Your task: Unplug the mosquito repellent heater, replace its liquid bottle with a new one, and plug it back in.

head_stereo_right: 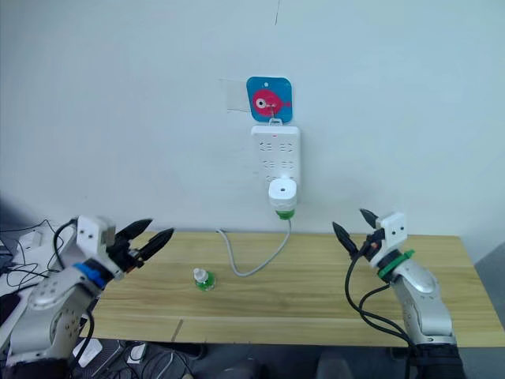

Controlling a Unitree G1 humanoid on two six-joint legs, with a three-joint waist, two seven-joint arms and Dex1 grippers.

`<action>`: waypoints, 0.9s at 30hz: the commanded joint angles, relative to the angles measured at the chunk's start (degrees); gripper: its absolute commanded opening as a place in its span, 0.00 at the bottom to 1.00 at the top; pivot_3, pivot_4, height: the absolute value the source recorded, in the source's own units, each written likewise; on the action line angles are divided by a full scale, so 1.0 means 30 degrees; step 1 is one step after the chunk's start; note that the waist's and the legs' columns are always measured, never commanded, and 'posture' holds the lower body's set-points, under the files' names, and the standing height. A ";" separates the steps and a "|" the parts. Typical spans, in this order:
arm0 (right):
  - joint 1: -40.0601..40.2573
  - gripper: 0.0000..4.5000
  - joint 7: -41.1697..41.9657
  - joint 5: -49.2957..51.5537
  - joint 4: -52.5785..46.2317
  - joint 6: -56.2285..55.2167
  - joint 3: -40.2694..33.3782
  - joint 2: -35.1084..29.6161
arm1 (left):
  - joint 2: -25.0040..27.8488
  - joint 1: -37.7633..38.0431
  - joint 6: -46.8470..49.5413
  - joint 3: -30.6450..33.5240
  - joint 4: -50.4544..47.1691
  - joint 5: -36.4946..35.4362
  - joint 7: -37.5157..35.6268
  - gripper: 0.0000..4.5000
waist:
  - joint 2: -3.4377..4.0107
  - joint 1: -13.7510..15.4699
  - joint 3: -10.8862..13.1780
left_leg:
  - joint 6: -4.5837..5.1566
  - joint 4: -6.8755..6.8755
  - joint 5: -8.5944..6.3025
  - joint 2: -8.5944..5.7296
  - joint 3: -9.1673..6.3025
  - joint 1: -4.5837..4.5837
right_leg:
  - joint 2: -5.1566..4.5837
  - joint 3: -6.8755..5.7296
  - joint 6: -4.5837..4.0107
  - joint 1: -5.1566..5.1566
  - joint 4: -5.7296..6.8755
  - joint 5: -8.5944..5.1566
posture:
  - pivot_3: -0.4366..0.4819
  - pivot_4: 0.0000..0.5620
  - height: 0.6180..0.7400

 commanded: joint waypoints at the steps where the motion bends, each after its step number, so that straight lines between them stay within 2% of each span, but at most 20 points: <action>1: -0.0524 1.00 0.0344 0.1095 -0.2443 0.1753 0.0707 0.0039 | 0.0640 -0.2081 0.1213 -0.0872 -0.0579 -0.0574 -0.1399 0.74 | -0.0009 -0.0003 0.0010 | -0.0002 -0.0006 -0.0002 0.0016 0.0004 -0.0001 | 0.0019 0.0003 -0.0003 -0.0002 -0.0011 0.0002 | 0.38 0.21 1.00; 6: -0.1172 1.00 -0.0245 0.1111 -0.3412 0.2734 0.1217 0.0770 | 0.0770 -0.5632 0.1381 -0.2726 0.1842 0.0298 -0.3722 0.74 | -0.0026 -0.0042 0.0019 | -0.0008 -0.0009 -0.0004 0.0016 0.0040 -0.0017 | 0.0035 0.0003 -0.0010 -0.0049 -0.0020 0.0007 | 0.37 0.20 1.00; 10: -0.1158 1.00 -0.0499 0.0659 -0.3787 0.2891 0.1633 0.1104 | -0.0133 -0.9690 0.0399 -0.4352 0.6170 0.1626 -0.5348 0.74 | -0.0070 -0.0124 0.0046 | -0.0052 -0.0015 0.0015 0.0015 0.0045 -0.0047 | 0.0039 -0.0006 -0.0011 -0.0096 -0.0014 0.0009 | 0.34 0.20 1.00; 16: -0.0684 1.00 -0.0755 0.0159 -0.4145 0.2765 0.1723 0.1202 | -0.1705 -1.3365 -0.1216 -0.5455 1.1185 0.3092 -0.7119 0.74 | -0.0126 -0.0281 0.0080 | -0.0093 -0.0009 0.0020 -0.0001 0.0065 -0.0059 | 0.0031 0.0004 -0.0007 -0.0106 -0.0037 0.0009 | 0.30 0.20 1.00; 27: -0.0321 1.00 -0.1517 0.0214 -0.5175 0.3210 0.1594 0.1224 | -0.4016 -1.7203 -0.4878 -0.5633 1.7836 0.5326 -0.8057 0.74 | -0.0201 -0.0847 0.0126 | -0.0095 0.0008 0.0022 0.0005 0.0066 -0.0076 | 0.0032 -0.0004 0.0004 -0.0119 -0.0011 0.0015 | 0.25 0.20 1.00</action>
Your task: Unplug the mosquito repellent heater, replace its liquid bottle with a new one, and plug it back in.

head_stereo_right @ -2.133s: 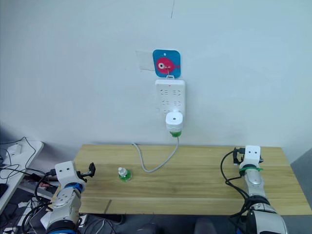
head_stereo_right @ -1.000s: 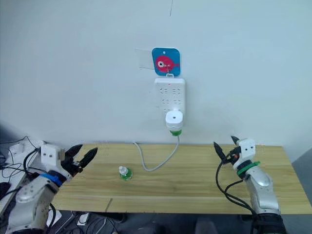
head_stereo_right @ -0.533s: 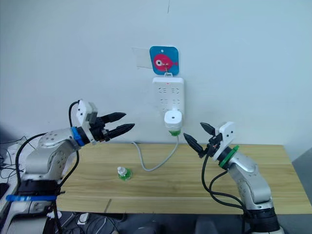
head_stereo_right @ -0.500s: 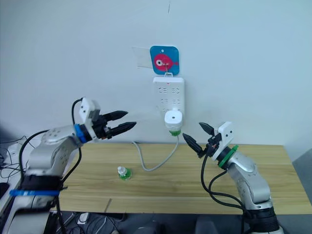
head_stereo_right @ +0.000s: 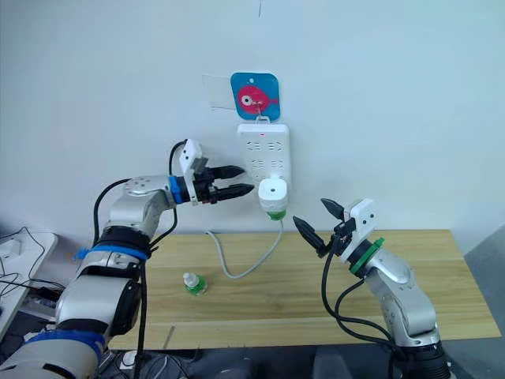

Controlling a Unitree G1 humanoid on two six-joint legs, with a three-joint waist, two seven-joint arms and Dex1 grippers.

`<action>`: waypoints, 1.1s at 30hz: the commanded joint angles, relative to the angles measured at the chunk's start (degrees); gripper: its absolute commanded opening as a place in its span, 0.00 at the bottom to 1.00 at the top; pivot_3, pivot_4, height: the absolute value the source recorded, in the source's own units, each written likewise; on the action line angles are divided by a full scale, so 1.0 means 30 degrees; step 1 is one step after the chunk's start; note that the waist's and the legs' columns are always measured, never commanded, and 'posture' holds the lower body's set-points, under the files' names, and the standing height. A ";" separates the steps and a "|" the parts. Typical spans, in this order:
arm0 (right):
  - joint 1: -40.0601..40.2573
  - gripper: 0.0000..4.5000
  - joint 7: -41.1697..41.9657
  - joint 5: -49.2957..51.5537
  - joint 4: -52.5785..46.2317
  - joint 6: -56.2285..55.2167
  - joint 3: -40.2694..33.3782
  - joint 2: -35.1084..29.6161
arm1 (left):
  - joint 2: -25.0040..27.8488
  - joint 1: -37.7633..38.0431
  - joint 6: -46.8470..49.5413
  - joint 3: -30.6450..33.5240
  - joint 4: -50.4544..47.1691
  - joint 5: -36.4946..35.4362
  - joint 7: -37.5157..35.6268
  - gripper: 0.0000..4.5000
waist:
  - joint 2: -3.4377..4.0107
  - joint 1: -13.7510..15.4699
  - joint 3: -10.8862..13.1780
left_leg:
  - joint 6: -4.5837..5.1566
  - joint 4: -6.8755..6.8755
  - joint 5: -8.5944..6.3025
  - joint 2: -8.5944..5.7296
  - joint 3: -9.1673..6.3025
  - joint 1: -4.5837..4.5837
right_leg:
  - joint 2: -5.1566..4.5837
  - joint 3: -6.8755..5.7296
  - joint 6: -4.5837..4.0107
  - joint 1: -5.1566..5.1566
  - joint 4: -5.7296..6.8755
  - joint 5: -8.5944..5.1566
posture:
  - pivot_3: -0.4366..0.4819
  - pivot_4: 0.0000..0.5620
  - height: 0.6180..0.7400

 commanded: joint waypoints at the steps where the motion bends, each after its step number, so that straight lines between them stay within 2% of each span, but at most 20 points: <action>1: 0.0050 1.00 -0.0220 -0.0046 -0.1155 0.0048 -0.0118 -0.0023 | -0.0336 -0.1149 -0.1167 0.0277 0.1307 0.0495 -0.0015 0.74 | -0.0022 -0.0030 0.0013 | -0.0001 0.0004 0.0002 0.0003 -0.0005 0.0000 | 0.0000 -0.0007 0.0009 0.0003 0.0003 0.0005 | 0.25 0.20 1.00; 9: -0.0111 1.00 -0.0382 -0.0045 -0.1307 0.0307 -0.0113 -0.0054 | -0.1369 -0.2680 -0.2151 0.0599 0.3683 0.1122 -0.0123 0.74 | -0.0087 0.0063 0.0052 | 0.0060 0.0037 -0.0024 -0.0023 -0.0021 0.0002 | -0.0003 -0.0010 0.0079 0.0032 -0.0004 0.0064 | 0.24 0.20 1.00; 19: -0.0409 1.00 -0.0312 0.0105 -0.1322 0.0645 0.0068 -0.0055 | -0.2205 -0.3338 -0.1184 0.1152 0.3355 0.0805 -0.1783 0.74 | -0.0141 -0.0123 0.0085 | -0.0011 0.0029 0.0022 -0.0016 -0.0028 -0.0003 | -0.0002 -0.0018 0.0076 0.0020 -0.0004 0.0069 | 0.25 0.21 1.00; 23: -0.0404 1.00 -0.0397 0.0067 -0.1545 0.0847 0.0132 -0.0063 | -0.1962 -0.3046 -0.1019 0.1399 0.3144 0.0784 -0.2054 0.56 | -0.0144 -0.0129 0.0087 | -0.0012 0.0029 0.0023 -0.0016 -0.0026 -0.0018 | -0.0001 -0.0016 0.0076 0.0007 -0.0012 0.0068 | 0.25 0.22 1.00; 27: -0.0419 1.00 -0.0883 -0.0417 -0.1914 0.1290 0.0503 -0.0090 | -0.1887 -0.2869 -0.0689 0.1587 0.2959 0.0713 -0.2121 0.30 | -0.0144 -0.0138 0.0088 | -0.0009 0.0032 0.0022 -0.0015 -0.0028 -0.0017 | -0.0001 -0.0016 0.0076 0.0007 -0.0001 0.0068 | 0.25 0.22 1.00; 33: -0.1516 1.00 -0.2639 -0.1727 -0.2366 0.2093 0.1717 0.0882 | -0.2120 -0.2792 -0.0531 0.1748 0.2699 0.0786 -0.1705 0.29 | -0.0147 -0.0240 0.0092 | -0.0006 0.0034 0.0020 -0.0012 -0.0027 -0.0014 | 0.0000 -0.0013 0.0075 0.0001 0.0019 0.0069 | 0.26 0.23 1.00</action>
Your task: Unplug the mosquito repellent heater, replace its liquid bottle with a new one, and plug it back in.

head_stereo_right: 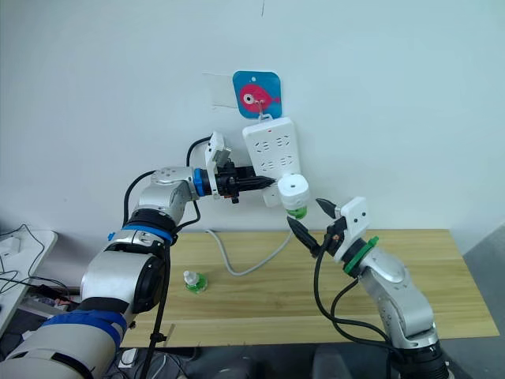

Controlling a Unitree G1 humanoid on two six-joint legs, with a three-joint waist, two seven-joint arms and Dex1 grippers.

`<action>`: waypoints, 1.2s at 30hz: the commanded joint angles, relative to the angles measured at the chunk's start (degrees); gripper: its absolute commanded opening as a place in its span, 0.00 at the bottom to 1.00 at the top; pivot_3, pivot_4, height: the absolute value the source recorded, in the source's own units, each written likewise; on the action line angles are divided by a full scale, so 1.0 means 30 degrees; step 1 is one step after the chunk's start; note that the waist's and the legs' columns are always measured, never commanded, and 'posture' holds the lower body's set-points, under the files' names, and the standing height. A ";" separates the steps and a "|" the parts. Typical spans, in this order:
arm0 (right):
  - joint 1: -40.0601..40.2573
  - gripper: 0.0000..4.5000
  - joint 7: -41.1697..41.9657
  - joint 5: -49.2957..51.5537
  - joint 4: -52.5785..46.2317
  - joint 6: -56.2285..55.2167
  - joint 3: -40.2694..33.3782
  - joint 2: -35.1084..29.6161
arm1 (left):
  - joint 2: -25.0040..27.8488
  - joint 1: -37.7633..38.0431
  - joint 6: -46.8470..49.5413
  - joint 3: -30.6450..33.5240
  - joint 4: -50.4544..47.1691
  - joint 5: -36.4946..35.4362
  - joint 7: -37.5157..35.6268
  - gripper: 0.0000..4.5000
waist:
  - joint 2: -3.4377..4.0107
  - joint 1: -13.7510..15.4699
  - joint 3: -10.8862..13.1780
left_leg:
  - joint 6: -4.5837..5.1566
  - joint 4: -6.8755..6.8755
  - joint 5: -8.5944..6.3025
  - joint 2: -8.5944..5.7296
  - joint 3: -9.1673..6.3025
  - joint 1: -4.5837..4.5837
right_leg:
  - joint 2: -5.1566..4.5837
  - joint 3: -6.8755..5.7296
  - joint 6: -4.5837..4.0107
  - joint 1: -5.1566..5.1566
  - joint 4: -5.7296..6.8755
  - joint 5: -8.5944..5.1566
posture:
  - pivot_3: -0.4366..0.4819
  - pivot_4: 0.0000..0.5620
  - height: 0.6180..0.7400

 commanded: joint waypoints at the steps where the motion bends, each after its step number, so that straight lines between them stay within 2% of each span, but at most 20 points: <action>1: -0.1166 1.00 -0.1200 -0.1028 -0.1102 0.0395 0.0813 0.0649 | -0.0071 -0.0258 0.0138 0.0430 -0.0983 -0.0320 0.0457 0.29 | -0.0001 -0.0024 0.0002 | 0.0000 0.0000 0.0000 0.0001 -0.0001 0.0000 | 0.0000 0.0001 -0.0001 -0.0003 0.0007 0.0001 | 0.26 0.24 1.00; 13: -0.3753 1.00 -0.3765 -0.4480 0.0744 0.0555 0.2269 0.2534 | -0.0067 -0.0098 0.0307 0.0381 -0.1438 -0.0248 0.0496 0.29 | -0.0015 -0.0032 0.0011 | -0.0010 0.0001 0.0006 -0.0010 -0.0010 -0.0009 | -0.0001 0.0004 -0.0005 -0.0024 0.0006 0.0003 | 0.27 0.24 1.00; 19: -0.4173 1.00 -0.3547 -0.5254 0.1534 0.0202 0.2325 0.2493 | -0.0081 -0.0080 0.0332 0.0371 -0.1557 -0.0243 0.0591 0.29 | -0.0015 -0.0032 0.0011 | -0.0012 0.0004 0.0007 -0.0012 -0.0012 -0.0015 | -0.0002 0.0004 -0.0008 -0.0031 0.0010 0.0005 | 0.27 0.24 1.00; 21: -0.4248 0.91 -0.3483 -0.5307 0.1574 0.0133 0.2242 0.2472 | -0.0080 -0.0084 0.0316 0.0389 -0.1557 -0.0246 0.0633 0.29 | -0.0015 -0.0031 0.0011 | -0.0012 0.0004 0.0007 -0.0012 -0.0010 -0.0018 | -0.0003 0.0005 -0.0008 -0.0034 0.0010 0.0005 | 0.27 0.24 1.00; 24: -0.4273 0.70 -0.3407 -0.5418 0.1564 0.0086 0.2195 0.2433 | -0.0108 -0.0072 0.0282 0.0385 -0.1568 -0.0237 0.0689 0.29 | -0.0015 -0.0032 0.0011 | -0.0013 0.0007 0.0008 -0.0012 -0.0011 -0.0019 | -0.0002 0.0004 -0.0009 -0.0037 0.0017 0.0006 | 0.27 0.23 1.00; 29: -0.3918 0.69 -0.3440 -0.5637 0.0850 0.0449 0.2241 0.2405 | -0.0126 -0.0039 0.0125 0.0410 -0.1479 -0.0179 0.0940 0.29 | -0.0015 -0.0033 0.0011 | -0.0014 0.0010 0.0009 -0.0012 -0.0009 -0.0021 | -0.0003 0.0008 -0.0010 -0.0045 0.0024 0.0007 | 0.27 0.23 1.00; 36: -0.2487 0.69 -0.3506 -0.5356 -0.1931 0.1936 0.1905 0.1882 | 0.0042 -0.0167 -0.0280 0.0440 -0.0950 0.0073 0.1382 0.29 | -0.0016 0.0016 0.0010 | -0.0016 0.0033 0.0010 -0.0022 -0.0038 -0.0128 | -0.0011 -0.0017 -0.0011 -0.0111 0.0000 0.0007 | 0.27 0.23 1.00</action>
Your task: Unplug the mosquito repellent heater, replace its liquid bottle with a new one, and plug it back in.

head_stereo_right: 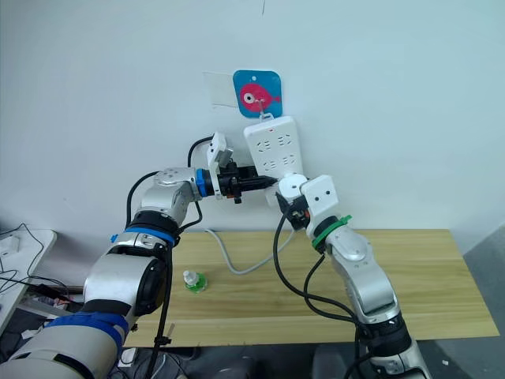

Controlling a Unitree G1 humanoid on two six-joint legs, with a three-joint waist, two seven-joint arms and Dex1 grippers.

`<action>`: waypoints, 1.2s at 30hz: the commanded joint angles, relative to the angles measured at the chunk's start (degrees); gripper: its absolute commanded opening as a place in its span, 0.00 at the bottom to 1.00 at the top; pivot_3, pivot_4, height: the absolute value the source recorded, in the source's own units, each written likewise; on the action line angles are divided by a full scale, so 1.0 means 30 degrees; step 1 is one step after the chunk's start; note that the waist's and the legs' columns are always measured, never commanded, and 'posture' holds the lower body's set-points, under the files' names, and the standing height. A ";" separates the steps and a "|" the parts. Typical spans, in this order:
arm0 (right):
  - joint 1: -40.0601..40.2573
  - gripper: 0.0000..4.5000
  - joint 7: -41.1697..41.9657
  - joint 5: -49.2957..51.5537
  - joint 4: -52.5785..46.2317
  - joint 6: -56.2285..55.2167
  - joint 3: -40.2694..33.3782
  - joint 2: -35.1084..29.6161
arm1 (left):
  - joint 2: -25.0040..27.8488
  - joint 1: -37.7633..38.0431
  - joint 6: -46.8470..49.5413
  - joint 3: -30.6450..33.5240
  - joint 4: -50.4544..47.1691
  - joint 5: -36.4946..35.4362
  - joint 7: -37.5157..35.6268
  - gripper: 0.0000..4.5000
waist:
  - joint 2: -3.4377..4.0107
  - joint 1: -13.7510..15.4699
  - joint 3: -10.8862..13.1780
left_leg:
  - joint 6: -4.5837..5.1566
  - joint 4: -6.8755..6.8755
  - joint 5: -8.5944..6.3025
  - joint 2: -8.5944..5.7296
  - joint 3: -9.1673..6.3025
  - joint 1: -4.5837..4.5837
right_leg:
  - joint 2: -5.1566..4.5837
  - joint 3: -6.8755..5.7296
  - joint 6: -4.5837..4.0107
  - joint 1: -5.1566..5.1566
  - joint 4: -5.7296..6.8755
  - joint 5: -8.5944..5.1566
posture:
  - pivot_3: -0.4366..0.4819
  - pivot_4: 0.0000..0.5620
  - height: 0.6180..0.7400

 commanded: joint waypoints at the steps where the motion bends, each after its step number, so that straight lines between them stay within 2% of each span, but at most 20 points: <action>1: 0.0597 0.69 0.0187 0.0309 -0.2494 0.0647 -0.0342 -0.0240 | 0.0461 -0.0434 -0.0416 0.0399 -0.0210 0.0148 0.1127 0.29 | 0.0000 -0.0086 0.0000 | -0.0001 0.0019 0.0000 0.0001 -0.0002 -0.0044 | -0.0001 0.0000 0.0000 -0.0037 0.0002 0.0000 | 0.27 0.23 1.00; 9: 0.0532 0.69 0.0284 0.0511 -0.3145 0.1292 -0.0860 -0.0160 | 0.0521 -0.0287 -0.1067 0.0350 -0.0100 0.0344 0.1650 0.29 | -0.0004 -0.0183 0.0008 | 0.0081 0.0251 -0.0047 -0.0013 -0.0006 -0.0083 | 0.0004 0.0002 -0.0002 -0.0062 0.0248 0.0005 | 0.27 0.23 1.00; 11: 0.0840 0.69 0.0473 0.0998 -0.3355 0.1060 -0.1282 -0.0065 | 0.0671 -0.0021 -0.1100 0.0448 -0.0316 0.0237 0.1556 0.45 | -0.0008 -0.0185 0.0013 | 0.0069 0.0257 -0.0038 0.0001 -0.0008 -0.0070 | 0.0016 -0.0001 0.0000 -0.0061 0.0273 0.0004 | 0.28 0.24 1.00; 13: 0.1284 0.69 0.0791 0.1829 -0.3401 0.0819 -0.2057 -0.0020 | 0.0911 0.0382 -0.0911 0.0591 -0.0670 0.0090 0.1477 0.57 | -0.0008 -0.0201 0.0013 | 0.0064 0.0258 -0.0034 0.0011 -0.0008 -0.0063 | 0.0024 0.0001 -0.0003 -0.0060 0.0283 0.0005 | 0.28 0.24 1.00; 19: 0.1747 0.69 0.0653 0.6289 -0.2251 0.1527 -0.5644 0.2029 | 0.2096 0.3235 0.0057 0.1001 -0.3917 -0.0432 0.1656 1.00 | 0.0009 -0.0300 0.0025 | 0.0062 0.0253 -0.0034 0.0016 0.0005 -0.0066 | 0.0023 0.0035 -0.0015 -0.0081 0.0284 0.0012 | 0.29 0.25 1.00; 24: 0.1633 0.69 -0.0867 1.2044 -0.0493 0.3807 -0.8990 0.4523 | 0.2807 0.7869 0.2854 0.1057 -1.2005 -0.2044 0.1992 1.00 | 0.0046 -0.0316 0.0049 | 0.0057 0.0228 -0.0039 0.0117 0.0026 -0.0070 | 0.0024 0.0133 -0.0045 -0.0104 0.0275 0.0023 | 0.31 0.25 1.00; 29: 0.1667 0.69 -0.2188 1.7069 0.1573 0.5487 -1.1273 0.5504 | 0.1686 1.2130 0.4753 0.0159 -1.9894 -0.3355 0.4047 1.00 | 0.0140 0.0182 0.0107 | 0.0055 0.0224 -0.0040 0.0171 0.0104 -0.0092 | 0.0045 0.0174 -0.0120 -0.0147 0.0273 0.0057 | 0.35 0.24 1.00; 32: 0.1503 0.69 -0.3250 1.9740 0.2115 0.5847 -1.1911 0.5886 | -0.0072 1.3315 0.4774 -0.0788 -2.1821 -0.3202 0.6061 1.00 | 0.0220 0.0493 0.0153 | 0.0058 0.0226 -0.0040 0.0179 0.0160 -0.0085 | 0.0055 0.0205 -0.0150 -0.0152 0.0275 0.0077 | 0.36 0.23 1.00; 36: 0.1509 0.69 -0.4480 2.2124 0.2318 0.5698 -1.1884 0.5856 | -0.1801 1.4042 0.3307 -0.2317 -2.1571 -0.1880 0.7714 1.00 | 0.0230 0.0508 0.0161 | 0.0063 0.0223 -0.0038 0.0235 0.0317 -0.0021 | 0.0122 0.0325 -0.0148 -0.0137 0.0285 0.0079 | 0.36 0.24 1.00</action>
